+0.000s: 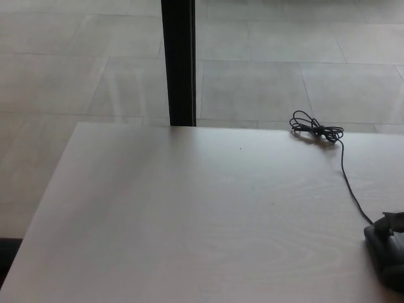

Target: The robot uses its right fingers to click on the left button of the black mouse placed on the table.

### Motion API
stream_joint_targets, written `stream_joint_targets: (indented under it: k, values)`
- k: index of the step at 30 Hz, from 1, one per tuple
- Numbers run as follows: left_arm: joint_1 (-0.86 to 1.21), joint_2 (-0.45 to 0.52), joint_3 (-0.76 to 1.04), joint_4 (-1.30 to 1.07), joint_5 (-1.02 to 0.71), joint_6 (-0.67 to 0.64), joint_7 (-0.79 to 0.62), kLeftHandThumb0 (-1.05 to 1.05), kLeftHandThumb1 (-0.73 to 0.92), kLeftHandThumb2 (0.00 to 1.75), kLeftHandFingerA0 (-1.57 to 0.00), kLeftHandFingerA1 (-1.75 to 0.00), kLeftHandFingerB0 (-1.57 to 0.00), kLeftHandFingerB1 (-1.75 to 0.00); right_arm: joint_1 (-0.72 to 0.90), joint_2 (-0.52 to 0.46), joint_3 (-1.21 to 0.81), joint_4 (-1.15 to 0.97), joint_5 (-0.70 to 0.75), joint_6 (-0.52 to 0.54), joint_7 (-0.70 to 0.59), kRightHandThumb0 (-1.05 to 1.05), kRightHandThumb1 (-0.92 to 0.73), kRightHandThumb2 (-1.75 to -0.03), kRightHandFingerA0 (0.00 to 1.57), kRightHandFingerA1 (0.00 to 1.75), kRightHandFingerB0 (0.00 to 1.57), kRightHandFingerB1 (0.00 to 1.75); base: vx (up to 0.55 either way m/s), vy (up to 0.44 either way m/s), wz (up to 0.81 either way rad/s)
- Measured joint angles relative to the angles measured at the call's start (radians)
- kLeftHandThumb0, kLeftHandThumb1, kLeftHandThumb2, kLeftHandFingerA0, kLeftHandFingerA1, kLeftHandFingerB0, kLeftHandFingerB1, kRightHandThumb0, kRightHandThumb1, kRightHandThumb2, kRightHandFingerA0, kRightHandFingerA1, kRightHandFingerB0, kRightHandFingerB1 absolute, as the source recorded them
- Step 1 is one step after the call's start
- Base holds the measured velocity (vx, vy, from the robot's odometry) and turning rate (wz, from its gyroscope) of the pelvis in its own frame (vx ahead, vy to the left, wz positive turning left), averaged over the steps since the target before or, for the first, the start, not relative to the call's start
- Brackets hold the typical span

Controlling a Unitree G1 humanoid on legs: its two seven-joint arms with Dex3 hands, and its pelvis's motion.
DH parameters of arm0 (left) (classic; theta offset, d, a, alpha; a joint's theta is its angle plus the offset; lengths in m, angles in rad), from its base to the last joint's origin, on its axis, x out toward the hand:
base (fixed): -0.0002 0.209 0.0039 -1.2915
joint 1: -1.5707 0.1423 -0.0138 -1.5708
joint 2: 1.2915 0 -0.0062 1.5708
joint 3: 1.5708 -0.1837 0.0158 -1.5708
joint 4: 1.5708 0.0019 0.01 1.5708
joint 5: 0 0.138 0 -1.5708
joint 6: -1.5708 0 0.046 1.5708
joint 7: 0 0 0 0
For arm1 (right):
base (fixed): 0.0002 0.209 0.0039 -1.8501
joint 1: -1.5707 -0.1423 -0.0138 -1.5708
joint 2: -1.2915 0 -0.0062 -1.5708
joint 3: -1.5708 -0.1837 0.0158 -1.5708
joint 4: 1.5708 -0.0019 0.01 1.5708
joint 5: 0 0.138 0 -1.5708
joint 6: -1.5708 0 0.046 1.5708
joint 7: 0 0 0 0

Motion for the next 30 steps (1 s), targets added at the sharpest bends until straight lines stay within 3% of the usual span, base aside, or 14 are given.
stream_joint_targets:
  k: [2,3,5,6,8,9,10,11,12,13,14,16,27,30]
  values:
    - [0.001,0.000,0.000,0.000,-0.003,0.000,-0.001,-0.98,0.88,1.32,-0.65,-1.09,-0.24,-0.50,0.002,-0.006,-0.008,0.008,0.000,-0.012,-0.007,-0.68,-0.73,-0.62,0.89,1.51,0.62,0.43,0.00,0.000,0.00]
    - [0.001,0.000,-0.001,0.000,-0.004,0.000,-0.001,-1.03,0.92,0.90,-0.67,-1.18,-0.28,-0.41,0.003,-0.009,-0.010,0.011,-0.001,-0.015,-0.010,-0.68,-0.73,-0.62,0.89,1.46,0.61,0.43,0.00,0.000,0.00]
    - [0.003,0.000,-0.003,0.000,-0.004,0.000,-0.001,-0.99,0.92,0.88,-0.57,-1.02,-0.26,-0.40,0.005,-0.015,-0.014,0.015,-0.003,-0.021,-0.016,-0.68,-0.60,-1.02,1.08,1.32,0.57,0.61,0.00,0.000,0.00]
    - [0.003,0.000,-0.004,0.000,-0.004,0.000,-0.001,-0.99,0.92,0.86,-0.62,-1.11,-0.27,-0.40,0.005,-0.015,-0.014,0.016,-0.005,-0.021,-0.017,-0.73,-0.70,-0.67,0.86,1.52,0.59,0.44,0.00,0.000,0.00]
    - [0.003,0.000,-0.006,0.000,-0.005,0.000,-0.002,-0.98,0.92,0.94,-0.50,-0.80,-0.27,-0.41,0.005,-0.015,-0.014,0.015,-0.009,-0.021,-0.018,-0.70,-0.70,-0.67,0.82,1.64,0.58,0.43,0.00,0.000,0.00]
    - [0.004,0.000,-0.005,0.000,-0.006,0.000,-0.003,-0.96,0.92,0.88,-0.62,-1.19,-0.26,-0.39,0.006,-0.015,-0.014,0.013,-0.008,-0.022,-0.018,-0.71,-0.70,-0.67,0.80,1.60,0.58,0.43,0.00,0.000,0.00]
    - [0.004,0.000,-0.005,0.000,-0.007,0.000,-0.004,-0.99,0.92,0.85,-0.66,-1.07,-0.31,-0.41,0.007,-0.015,-0.013,0.010,-0.008,-0.023,-0.017,-0.76,-0.72,-0.69,0.81,1.65,0.58,0.43,0.00,0.000,0.00]
    - [0.004,0.000,-0.004,0.001,-0.008,0.000,-0.006,-0.97,0.88,1.32,-0.69,-1.03,-0.25,-0.50,0.008,-0.015,-0.008,0.002,-0.011,-0.023,-0.017,-0.73,-0.72,-0.68,0.80,1.67,0.58,0.43,0.00,0.000,0.00]
    - [0.004,0.000,-0.003,0.001,-0.008,0.000,-0.005,-0.97,0.88,1.32,-0.69,-1.03,-0.25,-0.50,0.008,-0.015,-0.003,-0.002,-0.014,-0.022,-0.017,-0.73,-0.72,-0.68,0.80,1.67,0.58,0.43,0.00,0.000,0.00]
    - [0.005,0.000,-0.003,0.001,-0.009,0.000,-0.005,-1.03,0.92,0.94,-0.64,-1.27,-0.28,-0.42,0.008,-0.014,0.000,-0.006,-0.016,-0.020,-0.016,-0.73,-0.76,-0.63,0.86,1.57,0.59,0.42,0.00,0.000,0.00]
    - [0.005,0.000,-0.002,0.001,-0.009,0.000,-0.006,-0.96,0.88,1.31,-0.68,-1.11,-0.24,-0.50,0.009,-0.015,0.005,-0.009,-0.019,-0.020,-0.017,-0.73,-0.74,-0.62,0.93,1.50,0.61,0.43,0.00,0.000,0.00]
    - [0.004,0.000,0.002,0.001,-0.013,0.000,-0.007,-0.99,0.92,0.83,-0.69,-1.01,-0.30,-0.40,0.010,-0.015,0.014,-0.013,-0.024,-0.022,-0.023,-0.76,-0.70,-0.66,0.92,1.42,0.60,0.44,0.00,0.000,0.00]
    - [0.003,0.000,0.000,0.001,-0.018,0.000,-0.010,-1.00,0.92,0.82,-0.69,-1.19,-0.28,-0.39,0.019,-0.014,0.041,-0.016,-0.033,-0.033,-0.050,-0.75,-0.58,-0.90,0.95,1.36,0.51,0.54,0.00,0.000,0.00]
    - [0.003,-0.001,0.001,0.001,-0.021,0.000,-0.011,-1.00,0.92,0.85,-0.56,-1.10,-0.26,-0.40,0.021,-0.014,0.049,-0.016,-0.040,-0.035,-0.056,-0.70,-0.72,-0.61,0.87,1.53,0.58,0.43,0.00,0.000,0.00]
